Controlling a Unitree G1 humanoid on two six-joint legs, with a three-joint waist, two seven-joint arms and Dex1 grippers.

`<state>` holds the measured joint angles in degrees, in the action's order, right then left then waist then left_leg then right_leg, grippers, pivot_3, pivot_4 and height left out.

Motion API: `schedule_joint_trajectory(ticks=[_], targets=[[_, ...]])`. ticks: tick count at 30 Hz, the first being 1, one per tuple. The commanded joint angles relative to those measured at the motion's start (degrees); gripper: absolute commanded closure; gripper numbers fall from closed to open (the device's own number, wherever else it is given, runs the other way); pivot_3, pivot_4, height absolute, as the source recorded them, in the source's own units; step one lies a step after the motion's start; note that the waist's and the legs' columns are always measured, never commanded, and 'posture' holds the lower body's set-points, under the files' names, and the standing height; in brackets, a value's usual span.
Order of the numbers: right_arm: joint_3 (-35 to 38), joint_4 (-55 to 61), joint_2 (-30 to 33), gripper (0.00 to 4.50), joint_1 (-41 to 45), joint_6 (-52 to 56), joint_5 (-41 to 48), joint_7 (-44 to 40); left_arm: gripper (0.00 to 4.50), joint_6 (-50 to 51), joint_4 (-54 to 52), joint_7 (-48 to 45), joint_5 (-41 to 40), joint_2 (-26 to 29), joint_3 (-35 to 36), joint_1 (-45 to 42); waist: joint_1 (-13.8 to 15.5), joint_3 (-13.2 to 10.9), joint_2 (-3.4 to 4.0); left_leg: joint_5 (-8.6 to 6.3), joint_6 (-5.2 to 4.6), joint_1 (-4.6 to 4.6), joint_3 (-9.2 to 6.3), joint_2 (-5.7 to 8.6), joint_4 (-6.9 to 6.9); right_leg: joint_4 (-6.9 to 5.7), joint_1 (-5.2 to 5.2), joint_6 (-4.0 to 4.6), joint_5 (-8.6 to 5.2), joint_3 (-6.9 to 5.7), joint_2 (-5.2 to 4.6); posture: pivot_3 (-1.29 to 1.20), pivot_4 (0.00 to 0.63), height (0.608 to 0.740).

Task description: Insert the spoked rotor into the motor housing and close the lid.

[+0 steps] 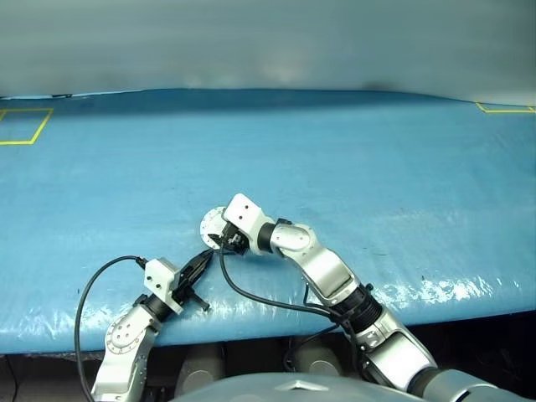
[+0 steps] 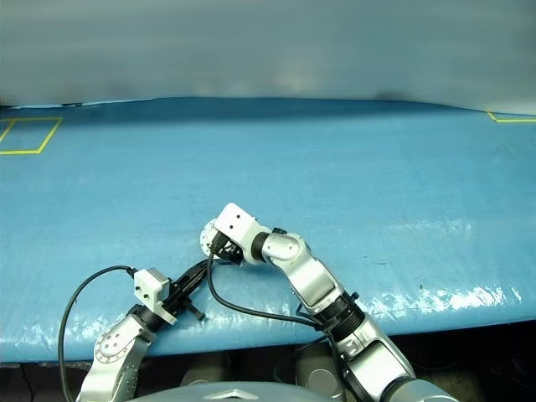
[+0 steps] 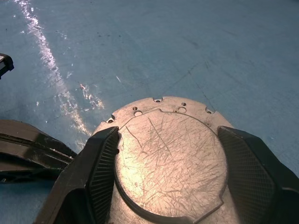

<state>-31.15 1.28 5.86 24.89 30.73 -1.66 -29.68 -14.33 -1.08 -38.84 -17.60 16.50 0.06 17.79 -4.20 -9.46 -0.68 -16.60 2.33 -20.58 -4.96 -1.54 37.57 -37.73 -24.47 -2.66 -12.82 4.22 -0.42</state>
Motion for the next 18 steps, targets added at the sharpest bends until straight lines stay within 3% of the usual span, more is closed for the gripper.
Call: schedule_joint_trajectory(ticks=[1,8,14,18], targets=[[-0.9,-2.4,0.9,1.47,-1.2,1.4,-1.4,-0.3,4.50,0.5,-4.2,-0.4,-2.3,3.0,4.1,0.6,0.0,0.0,-0.01,0.00,0.00,0.00,0.00,-0.02,-0.01,0.00,-0.01,0.00,0.00,0.00,0.01,0.00,0.150,0.740],[-0.8,-3.0,0.4,1.47,-1.1,1.3,-1.4,-0.3,4.50,8.7,-9.4,4.9,-3.6,6.3,8.5,-3.0,0.1,0.0,-0.02,0.00,0.00,0.00,0.00,0.00,0.00,0.02,0.01,0.02,-0.01,0.00,-0.02,0.00,0.150,0.740],[-0.5,-3.1,-0.1,1.47,-1.6,1.5,-1.3,0.1,4.50,26.2,-16.8,12.0,-6.7,5.4,6.1,-11.5,0.1,0.0,-0.04,0.00,0.00,0.01,-0.02,0.00,0.00,0.00,0.04,-0.29,0.18,-0.01,0.01,0.00,0.150,0.740],[-0.3,-2.9,-0.3,1.47,-1.8,1.5,-1.4,0.3,4.50,42.6,-18.4,13.9,-13.1,6.8,6.2,-16.5,-0.3,0.0,-0.05,0.00,0.01,0.02,-0.03,-0.01,0.00,-0.01,0.05,-0.31,0.19,0.00,0.03,0.00,0.150,0.740]])
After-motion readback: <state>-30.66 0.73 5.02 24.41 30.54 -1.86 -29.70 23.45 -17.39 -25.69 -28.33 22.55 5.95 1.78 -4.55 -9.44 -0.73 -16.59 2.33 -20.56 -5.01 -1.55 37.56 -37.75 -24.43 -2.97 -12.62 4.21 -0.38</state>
